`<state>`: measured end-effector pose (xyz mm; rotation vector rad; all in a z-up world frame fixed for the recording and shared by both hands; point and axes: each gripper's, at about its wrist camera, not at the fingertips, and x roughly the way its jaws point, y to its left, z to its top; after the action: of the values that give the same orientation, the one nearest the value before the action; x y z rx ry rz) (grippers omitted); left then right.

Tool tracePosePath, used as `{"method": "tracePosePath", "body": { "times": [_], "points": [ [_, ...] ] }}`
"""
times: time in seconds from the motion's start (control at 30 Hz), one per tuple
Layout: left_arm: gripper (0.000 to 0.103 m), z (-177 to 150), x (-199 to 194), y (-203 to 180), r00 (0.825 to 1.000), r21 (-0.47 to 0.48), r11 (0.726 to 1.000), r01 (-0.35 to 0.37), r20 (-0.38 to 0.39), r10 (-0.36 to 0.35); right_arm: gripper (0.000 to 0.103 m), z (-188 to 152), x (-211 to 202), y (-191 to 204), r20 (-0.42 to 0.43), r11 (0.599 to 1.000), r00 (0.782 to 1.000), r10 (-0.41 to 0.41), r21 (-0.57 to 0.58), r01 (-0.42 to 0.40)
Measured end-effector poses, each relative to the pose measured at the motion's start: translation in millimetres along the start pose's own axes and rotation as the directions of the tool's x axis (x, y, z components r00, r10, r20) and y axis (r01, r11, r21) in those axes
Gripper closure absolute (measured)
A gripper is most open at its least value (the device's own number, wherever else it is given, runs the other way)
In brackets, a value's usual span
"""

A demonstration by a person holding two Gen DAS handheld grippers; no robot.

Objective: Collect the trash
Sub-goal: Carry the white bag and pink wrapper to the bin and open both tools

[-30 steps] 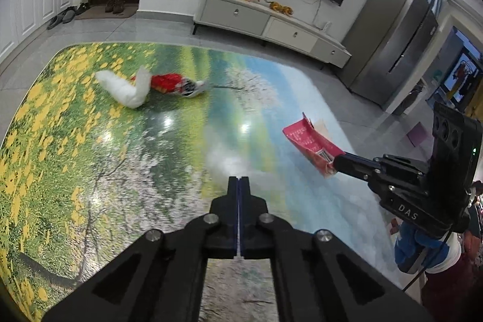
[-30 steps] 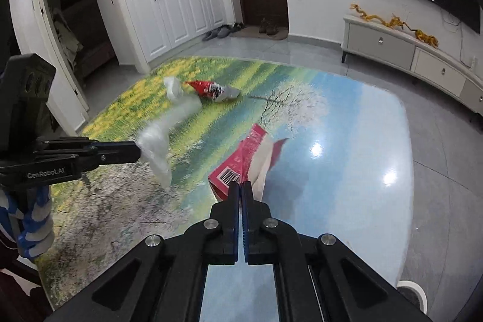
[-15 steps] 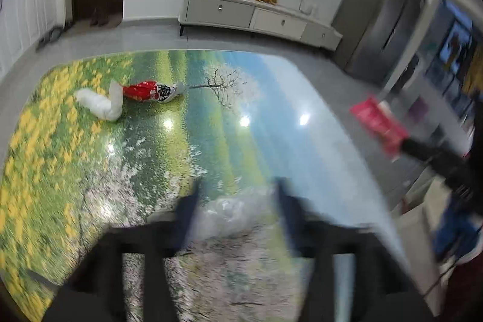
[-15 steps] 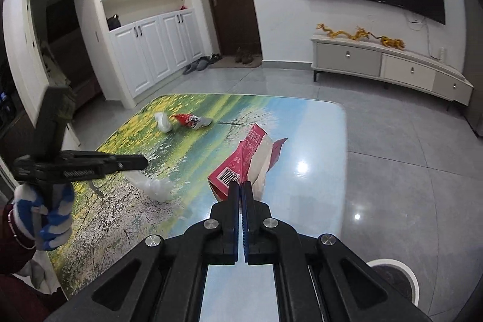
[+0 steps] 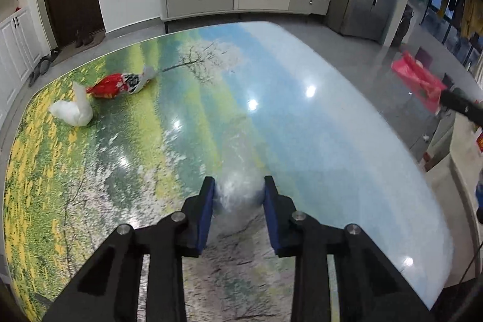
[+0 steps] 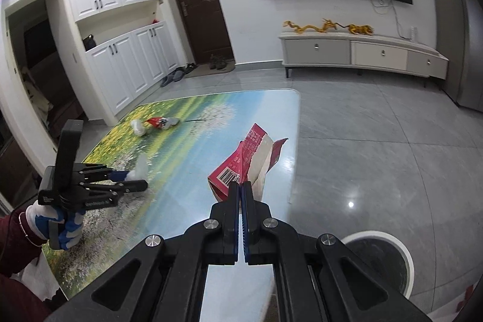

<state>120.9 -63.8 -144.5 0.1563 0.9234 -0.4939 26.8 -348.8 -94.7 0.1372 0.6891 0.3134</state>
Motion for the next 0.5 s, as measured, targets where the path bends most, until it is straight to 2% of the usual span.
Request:
{"method": "tracePosePath", "body": {
  "times": [0.17,0.27,0.5],
  "points": [
    [0.074,21,-3,-29,0.996,0.008,0.996,0.093,0.015,-0.093,0.101,-12,-13,-23,0.003,0.998,0.999,-0.043,0.048,0.043],
    [0.074,39,1,-57,0.986,0.036,0.986,0.163,0.013,-0.163,0.101,-22,-20,-43,-0.004,0.992,0.996,-0.087,0.087,0.087],
    [0.073,78,21,-147,0.940,0.083,0.937,0.340,-0.047,-0.337,0.101,-52,-30,-96,-0.061,0.959,0.978,-0.199,0.191,0.207]
  ]
}}
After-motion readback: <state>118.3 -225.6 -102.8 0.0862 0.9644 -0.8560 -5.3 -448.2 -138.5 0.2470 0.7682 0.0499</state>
